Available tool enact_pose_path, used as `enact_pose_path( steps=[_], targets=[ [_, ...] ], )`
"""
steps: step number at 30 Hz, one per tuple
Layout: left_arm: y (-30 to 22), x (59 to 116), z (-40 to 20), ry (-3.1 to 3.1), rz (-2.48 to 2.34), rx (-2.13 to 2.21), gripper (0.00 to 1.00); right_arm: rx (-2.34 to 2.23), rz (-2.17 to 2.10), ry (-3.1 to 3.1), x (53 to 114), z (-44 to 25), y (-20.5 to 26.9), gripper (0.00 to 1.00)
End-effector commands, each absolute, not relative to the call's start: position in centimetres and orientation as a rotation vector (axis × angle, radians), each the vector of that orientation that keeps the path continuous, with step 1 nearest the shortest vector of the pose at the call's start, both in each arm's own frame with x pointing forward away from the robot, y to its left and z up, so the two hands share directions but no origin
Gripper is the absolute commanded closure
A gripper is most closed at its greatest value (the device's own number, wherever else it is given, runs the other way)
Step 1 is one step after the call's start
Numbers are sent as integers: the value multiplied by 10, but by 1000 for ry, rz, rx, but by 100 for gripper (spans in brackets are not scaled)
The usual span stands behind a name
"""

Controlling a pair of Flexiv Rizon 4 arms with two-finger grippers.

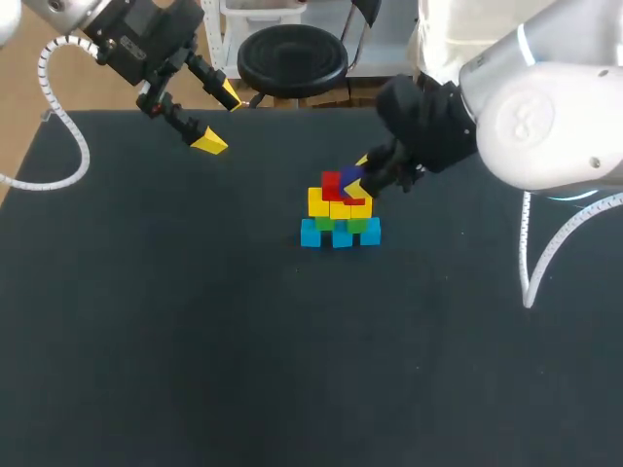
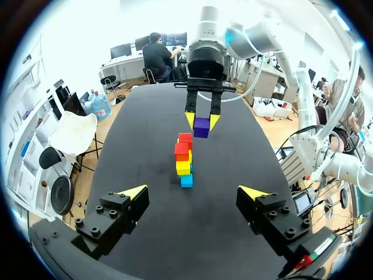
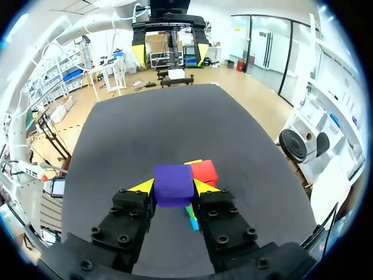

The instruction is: Place the blue cubes, place green cubes on the blue cubes, place the yellow cubes on the green cubes, then place the red cubes on the yellow cubes, and place purple cube on the red cubes.

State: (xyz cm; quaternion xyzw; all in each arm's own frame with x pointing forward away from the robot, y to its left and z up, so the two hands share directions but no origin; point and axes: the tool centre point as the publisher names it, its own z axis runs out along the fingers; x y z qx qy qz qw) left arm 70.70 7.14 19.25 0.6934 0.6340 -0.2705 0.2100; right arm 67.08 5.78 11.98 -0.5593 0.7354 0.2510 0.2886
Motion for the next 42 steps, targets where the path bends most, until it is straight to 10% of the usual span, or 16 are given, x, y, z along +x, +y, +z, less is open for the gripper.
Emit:
enact_pose_path(
  steps=[1, 42],
  targets=[
    [72, 706, 192, 1758, -751, 1927, 0, -1496, 677, 1957, 676, 118, 60, 100],
    [72, 706, 192, 1758, -751, 1927, 0, -1552, 648, 1924, 692, 111, 61, 100]
  ],
)
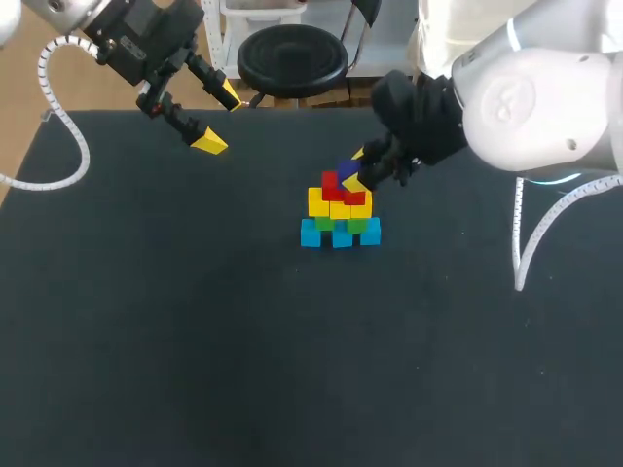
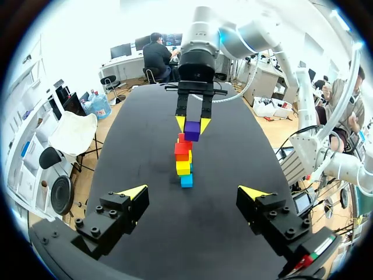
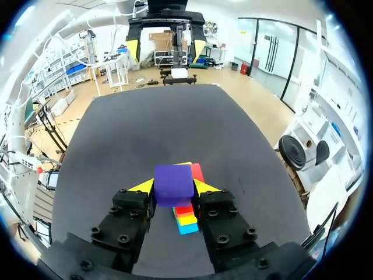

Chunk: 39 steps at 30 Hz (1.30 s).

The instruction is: Place the blue cubes, place green cubes on the blue cubes, place the yellow cubes on the green cubes, then place the red cubes on the yellow cubes, and place purple cube on the red cubes.

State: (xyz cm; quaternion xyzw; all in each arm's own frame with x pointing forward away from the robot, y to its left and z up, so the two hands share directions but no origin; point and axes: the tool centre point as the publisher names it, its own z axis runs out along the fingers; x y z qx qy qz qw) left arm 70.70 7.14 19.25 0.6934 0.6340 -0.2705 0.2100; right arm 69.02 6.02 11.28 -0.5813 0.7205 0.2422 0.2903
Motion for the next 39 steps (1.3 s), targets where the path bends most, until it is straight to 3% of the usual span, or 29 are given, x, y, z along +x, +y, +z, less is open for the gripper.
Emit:
enact_pose_path(
  steps=[1, 39],
  targets=[
    [72, 706, 192, 1758, -751, 1927, 0, -1553, 649, 1926, 692, 111, 61, 100],
    [72, 706, 192, 1758, -751, 1927, 0, -1540, 658, 1937, 703, 105, 63, 100]
  ],
)
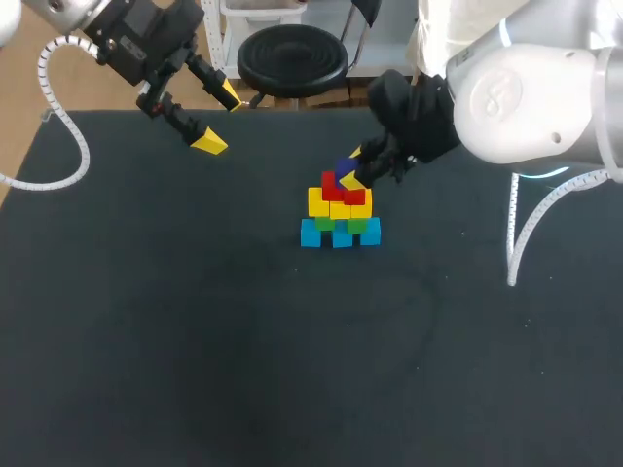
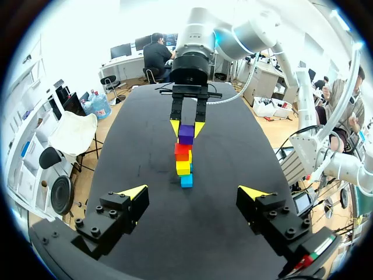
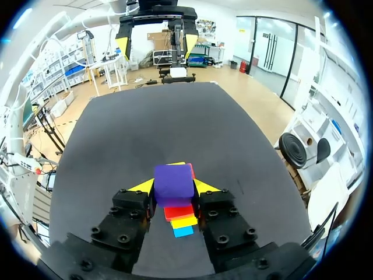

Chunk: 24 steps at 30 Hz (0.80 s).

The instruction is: Place the blue cubes, place green cubes on the blue cubes, place the yellow cubes on the green cubes, then place the red cubes on the yellow cubes, and place purple cube on the red cubes.

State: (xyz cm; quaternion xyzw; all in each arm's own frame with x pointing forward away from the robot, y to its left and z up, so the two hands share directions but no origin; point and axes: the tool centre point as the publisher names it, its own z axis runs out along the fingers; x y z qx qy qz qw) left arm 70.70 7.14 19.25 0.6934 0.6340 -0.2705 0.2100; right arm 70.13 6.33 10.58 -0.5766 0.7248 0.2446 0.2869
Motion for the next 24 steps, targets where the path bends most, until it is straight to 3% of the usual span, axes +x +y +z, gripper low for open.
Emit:
enact_pose_path(
  steps=[1, 5, 7, 11, 13, 14, 16, 17, 24],
  targets=[
    [72, 706, 192, 1758, -751, 1927, 0, -1539, 659, 1939, 703, 105, 63, 100],
    [72, 706, 192, 1758, -751, 1927, 0, -1534, 665, 1936, 705, 104, 63, 100],
    [72, 706, 192, 1758, -751, 1927, 0, -1533, 665, 1935, 705, 104, 63, 85],
    [72, 706, 192, 1758, -751, 1927, 0, -1538, 664, 1937, 706, 105, 64, 69],
    [72, 706, 192, 1758, -751, 1927, 0, -1538, 664, 1941, 707, 105, 64, 54],
    [72, 706, 192, 1758, -751, 1927, 0, -1538, 665, 1940, 707, 105, 64, 51],
    [72, 706, 192, 1758, -751, 1927, 0, -1538, 668, 1942, 706, 105, 64, 24],
    [72, 706, 192, 1758, -751, 1927, 0, -1537, 669, 1942, 706, 105, 64, 0],
    [72, 706, 192, 1758, -751, 1927, 0, -1524, 671, 1935, 705, 109, 62, 0]
  ],
)
